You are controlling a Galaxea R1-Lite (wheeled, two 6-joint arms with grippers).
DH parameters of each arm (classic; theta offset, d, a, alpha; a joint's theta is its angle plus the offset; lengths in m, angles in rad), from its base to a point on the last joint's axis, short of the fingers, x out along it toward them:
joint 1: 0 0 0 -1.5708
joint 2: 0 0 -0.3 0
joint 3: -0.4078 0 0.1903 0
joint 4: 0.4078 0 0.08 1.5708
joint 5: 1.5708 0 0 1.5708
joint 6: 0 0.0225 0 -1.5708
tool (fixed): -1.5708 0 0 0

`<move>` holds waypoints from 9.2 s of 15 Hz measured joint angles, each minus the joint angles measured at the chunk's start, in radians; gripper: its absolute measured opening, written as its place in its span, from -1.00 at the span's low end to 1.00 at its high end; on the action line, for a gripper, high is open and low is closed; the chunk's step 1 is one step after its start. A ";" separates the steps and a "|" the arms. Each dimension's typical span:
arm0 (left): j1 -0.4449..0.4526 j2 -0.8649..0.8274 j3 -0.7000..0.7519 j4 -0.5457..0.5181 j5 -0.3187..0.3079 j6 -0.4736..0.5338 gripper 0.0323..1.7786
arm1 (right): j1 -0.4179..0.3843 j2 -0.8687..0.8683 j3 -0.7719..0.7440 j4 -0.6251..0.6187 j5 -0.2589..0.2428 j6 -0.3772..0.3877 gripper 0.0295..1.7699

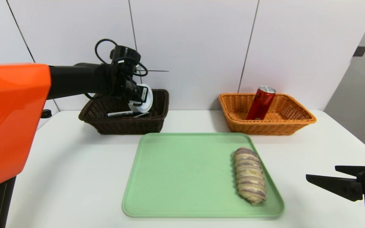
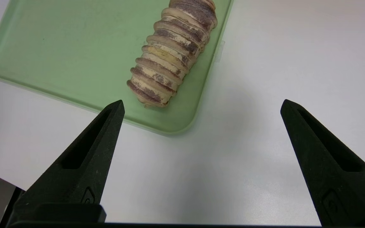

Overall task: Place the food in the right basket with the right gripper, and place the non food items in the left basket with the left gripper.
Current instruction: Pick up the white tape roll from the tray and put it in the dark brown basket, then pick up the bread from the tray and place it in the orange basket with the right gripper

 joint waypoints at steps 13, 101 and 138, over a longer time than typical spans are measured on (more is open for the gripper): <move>-0.001 0.041 0.000 -0.006 0.003 -0.013 0.37 | -0.010 -0.002 0.014 0.000 0.000 0.000 0.92; -0.241 -0.857 0.832 0.064 0.013 -0.161 0.90 | -0.014 0.644 -0.561 -0.392 -0.393 -0.824 -0.87; -0.244 -0.776 0.790 0.039 0.014 -0.156 0.90 | -0.260 0.872 -0.576 -0.511 -0.323 -0.365 -0.87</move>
